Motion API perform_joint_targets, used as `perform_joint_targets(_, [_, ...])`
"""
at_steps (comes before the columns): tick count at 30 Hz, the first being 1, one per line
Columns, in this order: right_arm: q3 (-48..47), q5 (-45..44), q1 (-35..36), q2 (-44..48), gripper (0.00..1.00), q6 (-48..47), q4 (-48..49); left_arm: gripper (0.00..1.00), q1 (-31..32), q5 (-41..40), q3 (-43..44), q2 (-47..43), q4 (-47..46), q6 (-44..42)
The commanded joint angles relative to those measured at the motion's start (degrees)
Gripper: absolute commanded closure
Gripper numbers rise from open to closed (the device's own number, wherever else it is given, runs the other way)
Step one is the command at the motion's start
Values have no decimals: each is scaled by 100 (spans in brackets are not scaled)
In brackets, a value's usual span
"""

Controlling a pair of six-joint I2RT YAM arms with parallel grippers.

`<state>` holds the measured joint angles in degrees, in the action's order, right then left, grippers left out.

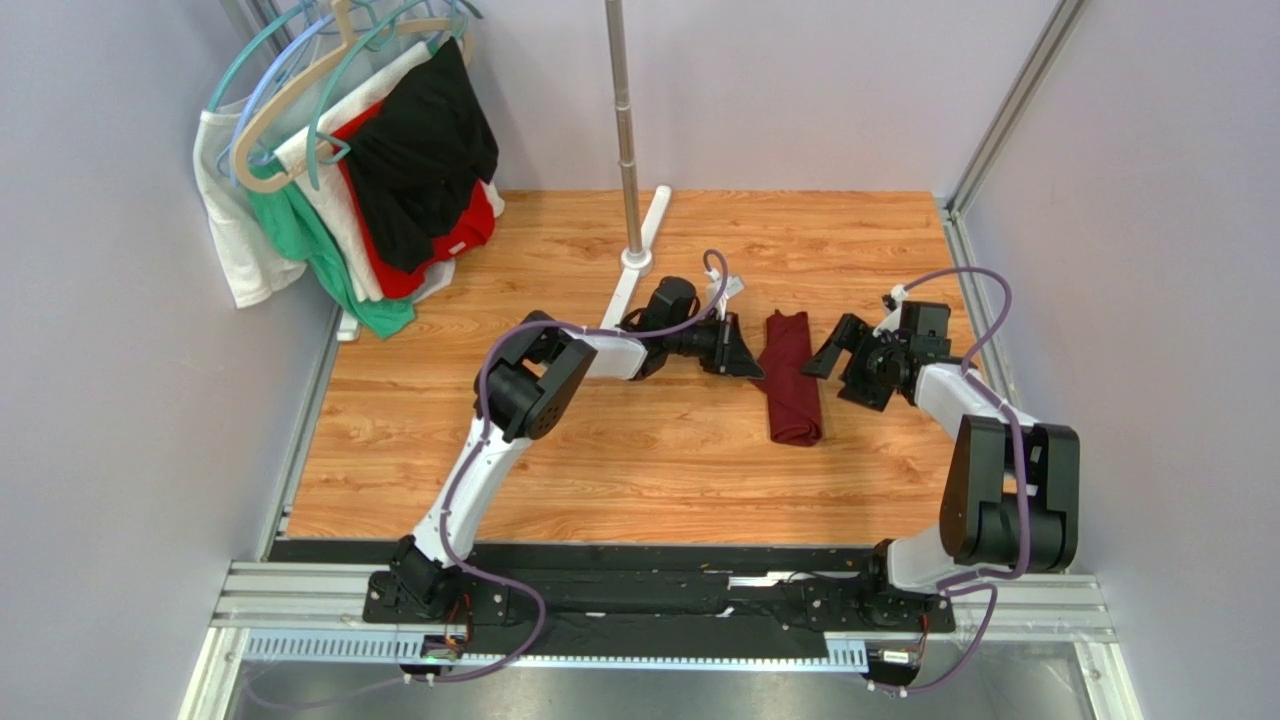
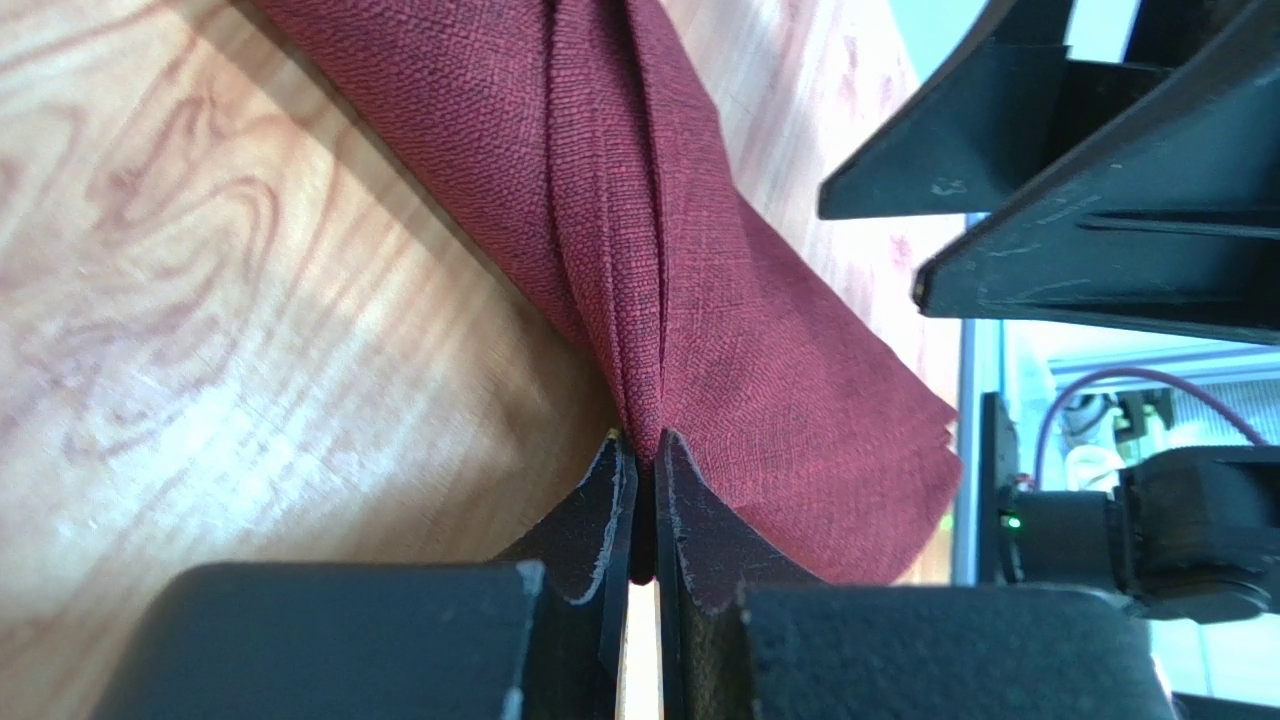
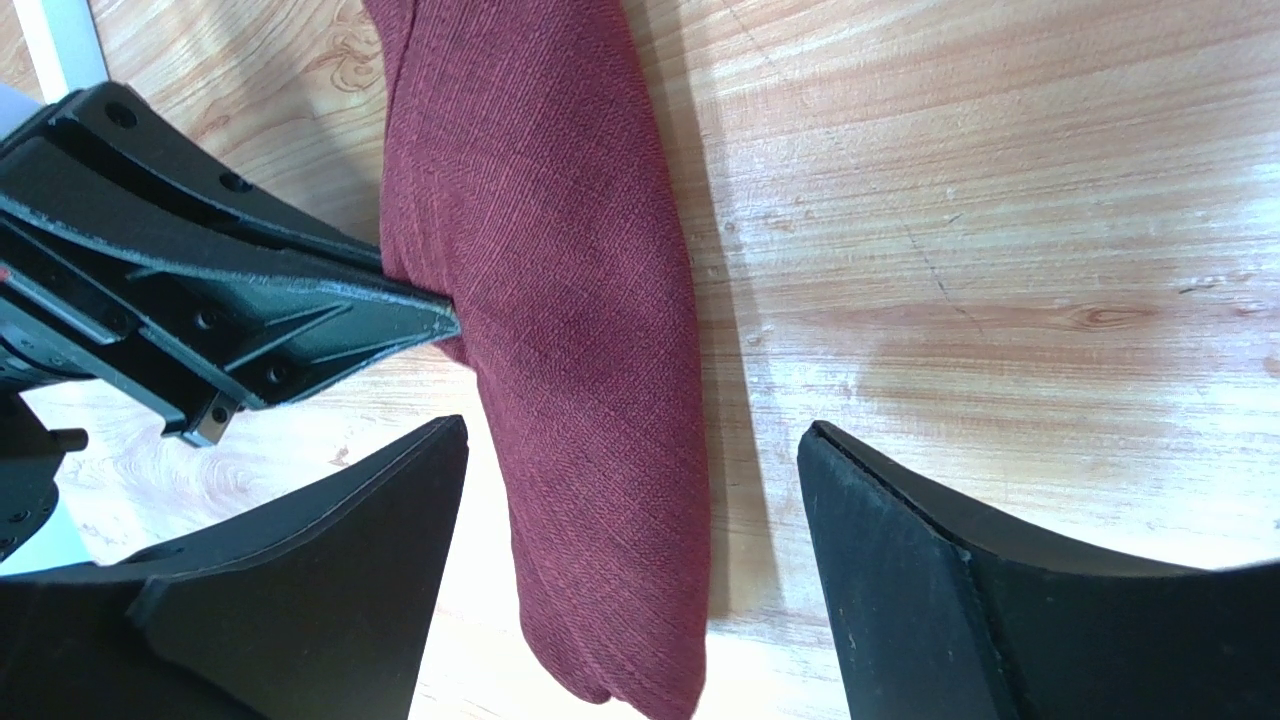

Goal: Fold the napkin, place the utensils inside, and roll it up
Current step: Adjust the napkin at the center of the board.

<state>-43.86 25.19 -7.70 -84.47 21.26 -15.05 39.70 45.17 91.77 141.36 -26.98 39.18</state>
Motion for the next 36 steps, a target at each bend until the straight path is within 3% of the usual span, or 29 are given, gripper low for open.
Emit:
perform_joint_targets(1, [-44,179,-29,-87,15,63,248,100,-121,229,-115,-478,-510,222])
perform_joint_targets(10, [-123,469,84,-202,16,37,345,100,-200,141,-335,-566,-352,73])
perform_joint_targets(18, [-395,364,735,-649,17,212,520,100,-200,-104,-247,-741,711,-578])
perform_joint_targets(24, [-677,-101,1288,-1063,17,81,442,100,-200,-131,-133,-671,1125,-815])
perform_joint_targets(29, [-1150,-1067,1842,-1291,18,-139,29,100,-191,-96,-80,-583,1248,-877])
perform_joint_targets(35, [-1512,-2009,2247,-1599,34,-254,-613,100,-191,-201,-18,-610,1450,-965])
perform_joint_targets(36, [-1477,-2009,2256,-1643,42,-236,-622,100,-191,-210,-36,-627,1459,-965])
